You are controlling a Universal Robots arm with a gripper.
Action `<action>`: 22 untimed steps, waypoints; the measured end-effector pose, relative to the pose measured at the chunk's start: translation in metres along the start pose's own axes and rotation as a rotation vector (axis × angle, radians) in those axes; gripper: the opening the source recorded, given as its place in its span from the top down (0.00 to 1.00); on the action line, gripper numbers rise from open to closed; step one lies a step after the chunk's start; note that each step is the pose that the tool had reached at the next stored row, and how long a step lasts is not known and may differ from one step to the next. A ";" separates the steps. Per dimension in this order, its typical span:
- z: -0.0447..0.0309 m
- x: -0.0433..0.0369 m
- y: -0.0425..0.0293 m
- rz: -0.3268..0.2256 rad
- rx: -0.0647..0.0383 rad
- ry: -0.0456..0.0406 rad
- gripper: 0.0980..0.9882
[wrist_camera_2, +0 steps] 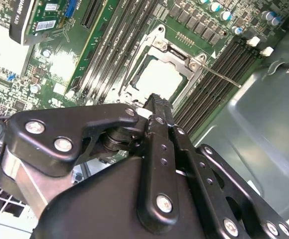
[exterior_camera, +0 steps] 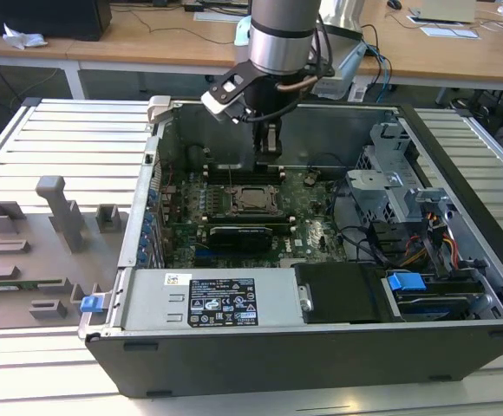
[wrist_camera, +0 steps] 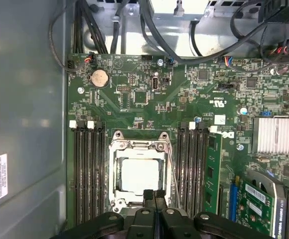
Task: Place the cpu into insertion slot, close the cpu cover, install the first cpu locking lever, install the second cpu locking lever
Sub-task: 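Close the cpu cover, then install the first cpu locking lever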
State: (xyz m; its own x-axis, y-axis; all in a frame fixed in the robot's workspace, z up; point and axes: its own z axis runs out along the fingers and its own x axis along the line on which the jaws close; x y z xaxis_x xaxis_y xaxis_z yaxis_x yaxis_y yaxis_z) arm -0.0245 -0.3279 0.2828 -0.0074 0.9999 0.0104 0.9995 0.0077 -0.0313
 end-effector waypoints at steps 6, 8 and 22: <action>-0.0017 0.0000 -0.0001 0.000 0.000 0.0000 0.99; -0.0018 0.0000 0.0000 0.000 0.000 0.0001 0.99; -0.0023 0.0000 -0.0001 -0.162 0.002 -0.0051 0.99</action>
State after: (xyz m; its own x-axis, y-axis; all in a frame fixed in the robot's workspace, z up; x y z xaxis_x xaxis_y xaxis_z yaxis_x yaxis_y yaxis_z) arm -0.0245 -0.3279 0.2851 -0.1691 0.9855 0.0105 0.9851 0.1693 -0.0314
